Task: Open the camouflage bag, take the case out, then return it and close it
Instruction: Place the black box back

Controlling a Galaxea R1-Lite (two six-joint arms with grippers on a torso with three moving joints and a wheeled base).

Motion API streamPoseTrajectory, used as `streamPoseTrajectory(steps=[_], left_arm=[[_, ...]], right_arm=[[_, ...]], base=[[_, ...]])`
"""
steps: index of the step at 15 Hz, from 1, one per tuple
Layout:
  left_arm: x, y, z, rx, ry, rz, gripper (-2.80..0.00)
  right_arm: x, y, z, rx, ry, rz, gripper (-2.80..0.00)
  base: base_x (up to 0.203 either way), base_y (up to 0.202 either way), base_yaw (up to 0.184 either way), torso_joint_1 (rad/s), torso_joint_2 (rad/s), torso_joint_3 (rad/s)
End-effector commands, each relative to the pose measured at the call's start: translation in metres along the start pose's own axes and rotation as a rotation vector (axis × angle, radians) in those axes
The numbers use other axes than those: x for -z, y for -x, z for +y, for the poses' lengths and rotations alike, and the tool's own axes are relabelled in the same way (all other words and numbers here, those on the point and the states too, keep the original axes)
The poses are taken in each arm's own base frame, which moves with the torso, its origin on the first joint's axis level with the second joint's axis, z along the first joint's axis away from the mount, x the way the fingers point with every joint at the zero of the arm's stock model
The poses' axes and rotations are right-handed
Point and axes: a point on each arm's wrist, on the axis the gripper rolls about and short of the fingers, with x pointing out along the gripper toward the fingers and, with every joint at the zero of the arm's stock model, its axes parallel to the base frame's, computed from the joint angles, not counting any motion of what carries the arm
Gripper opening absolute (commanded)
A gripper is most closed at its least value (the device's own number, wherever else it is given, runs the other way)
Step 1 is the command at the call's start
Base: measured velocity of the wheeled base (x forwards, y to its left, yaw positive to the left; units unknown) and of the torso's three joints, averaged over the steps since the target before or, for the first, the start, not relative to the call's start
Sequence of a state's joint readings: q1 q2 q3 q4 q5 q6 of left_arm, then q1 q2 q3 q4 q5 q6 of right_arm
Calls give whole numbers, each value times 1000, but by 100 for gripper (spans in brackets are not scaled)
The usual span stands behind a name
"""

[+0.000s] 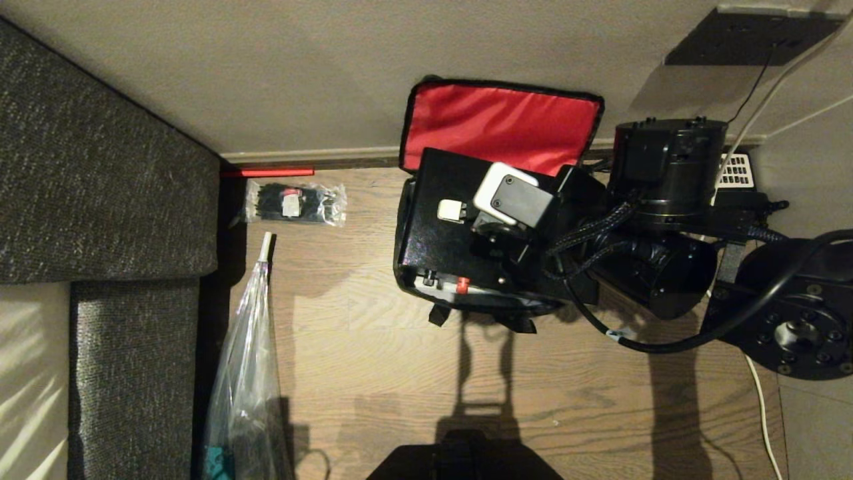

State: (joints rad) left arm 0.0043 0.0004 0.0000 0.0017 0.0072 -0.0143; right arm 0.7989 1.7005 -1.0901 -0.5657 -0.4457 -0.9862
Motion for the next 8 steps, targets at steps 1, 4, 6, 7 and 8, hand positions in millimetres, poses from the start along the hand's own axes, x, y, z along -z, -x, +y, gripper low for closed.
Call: streamPoseTrajectory(steps=[1, 4, 6, 7, 8], left_arm=[[1, 0, 0, -1, 0, 1, -280], [1, 0, 0, -1, 0, 1, -280], [1, 0, 0, -1, 0, 1, -280], [1, 0, 0, -1, 0, 1, -280], [1, 0, 0, -1, 0, 1, -280]], right_arm=[[-1, 7, -8, 18, -3, -10, -280], [-2, 12, -13, 22, -4, -12, -280], [-2, 14, -15, 24, -5, -14, -280], [-2, 15, -15, 24, -5, -14, -280], [-2, 16, -16, 22, -6, -14, -280]], base=[[0, 0, 0, 0, 0, 0], [0, 0, 0, 0, 0, 0], [0, 0, 0, 0, 0, 0], [0, 0, 0, 0, 0, 0], [0, 0, 0, 0, 0, 0]])
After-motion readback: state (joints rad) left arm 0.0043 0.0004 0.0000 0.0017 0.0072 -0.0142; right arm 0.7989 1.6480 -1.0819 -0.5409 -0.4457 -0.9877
